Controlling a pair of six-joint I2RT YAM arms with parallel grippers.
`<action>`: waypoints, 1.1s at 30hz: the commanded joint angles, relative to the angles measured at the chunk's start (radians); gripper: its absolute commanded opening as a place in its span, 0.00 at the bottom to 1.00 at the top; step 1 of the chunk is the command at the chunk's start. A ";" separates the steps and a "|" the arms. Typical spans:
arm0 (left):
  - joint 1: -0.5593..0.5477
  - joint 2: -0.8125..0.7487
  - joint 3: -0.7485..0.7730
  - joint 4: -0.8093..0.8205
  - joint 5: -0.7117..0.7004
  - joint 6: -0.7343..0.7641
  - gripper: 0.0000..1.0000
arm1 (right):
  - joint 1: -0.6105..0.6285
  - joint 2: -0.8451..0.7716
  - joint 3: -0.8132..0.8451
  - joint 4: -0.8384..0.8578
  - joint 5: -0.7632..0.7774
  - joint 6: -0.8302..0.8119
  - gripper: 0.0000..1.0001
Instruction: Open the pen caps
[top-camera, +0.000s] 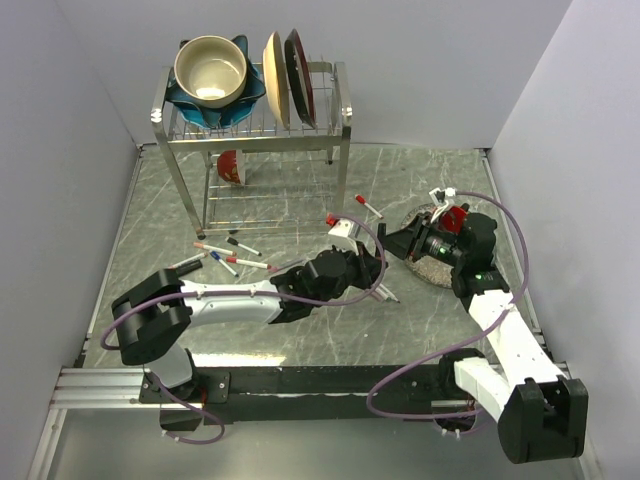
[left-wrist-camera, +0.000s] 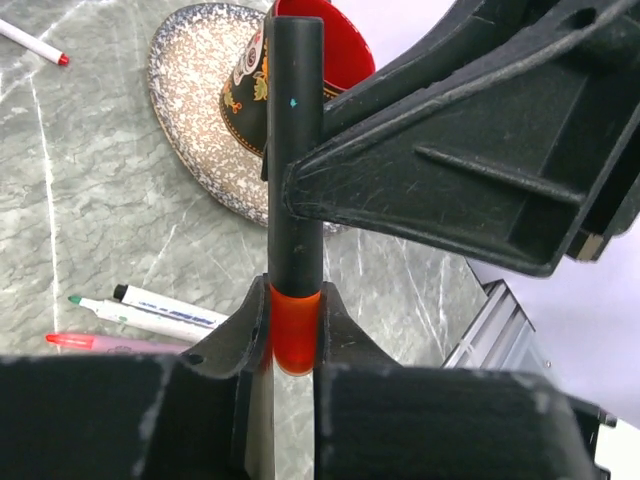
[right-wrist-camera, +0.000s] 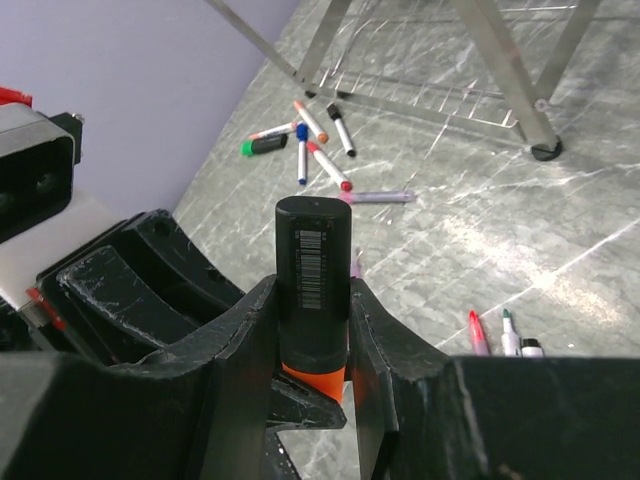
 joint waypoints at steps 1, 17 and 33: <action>0.015 -0.085 -0.087 0.081 -0.002 0.037 0.01 | 0.018 0.011 0.019 0.014 -0.063 -0.044 0.28; 0.064 -0.169 -0.216 0.275 0.403 0.000 0.01 | 0.073 0.053 0.017 0.077 -0.315 -0.107 0.75; 0.139 -0.243 -0.405 0.578 0.716 -0.121 0.01 | 0.105 0.036 -0.007 0.206 -0.531 -0.080 0.80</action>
